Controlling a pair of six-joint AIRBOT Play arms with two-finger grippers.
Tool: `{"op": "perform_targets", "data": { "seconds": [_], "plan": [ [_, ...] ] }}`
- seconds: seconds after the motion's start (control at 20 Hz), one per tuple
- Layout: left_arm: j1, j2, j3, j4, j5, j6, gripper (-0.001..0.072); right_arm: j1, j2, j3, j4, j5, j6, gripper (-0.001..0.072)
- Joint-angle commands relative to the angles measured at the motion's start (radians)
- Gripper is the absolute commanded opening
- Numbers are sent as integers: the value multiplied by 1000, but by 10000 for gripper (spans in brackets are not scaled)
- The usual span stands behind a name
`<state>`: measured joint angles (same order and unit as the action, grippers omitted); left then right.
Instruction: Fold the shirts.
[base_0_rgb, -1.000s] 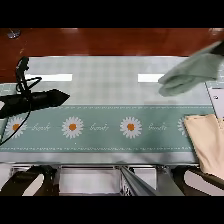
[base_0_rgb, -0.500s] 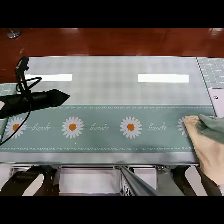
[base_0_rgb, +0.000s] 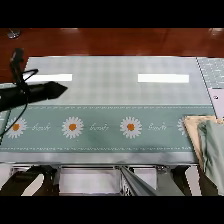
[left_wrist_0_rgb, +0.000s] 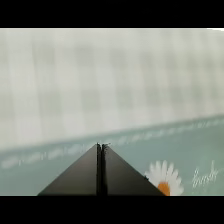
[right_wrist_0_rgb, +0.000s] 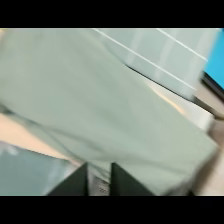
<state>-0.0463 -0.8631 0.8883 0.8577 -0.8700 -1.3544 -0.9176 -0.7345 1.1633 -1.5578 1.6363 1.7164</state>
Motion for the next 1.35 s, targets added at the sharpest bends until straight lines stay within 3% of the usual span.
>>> {"op": "perform_targets", "data": {
  "seconds": [0.0,0.05,0.1,0.2,0.3,0.4,0.6,1.3],
  "plan": [
    [-6,-143,287,-2,-47,0,26,100,-78,93,682,-293,-109,22],
    [-24,-207,402,-2,-96,0,26,232,-95,94,735,-381,-143,22],
    [-48,-273,515,3,-155,0,26,380,-116,93,681,-439,-159,22],
    [-105,-364,637,63,-263,0,26,718,-192,83,415,-484,-123,22],
    [-152,-379,570,240,-300,-52,26,997,-311,40,105,-492,13,21],
    [-160,-370,392,388,-288,-155,27,1143,-433,-23,-66,-500,109,21],
    [-117,-369,174,408,-200,-187,27,1182,-605,-80,-101,-535,161,21],
    [-115,-375,176,407,-185,-184,28,1182,-614,-80,-78,-518,161,21]
  ]
}}
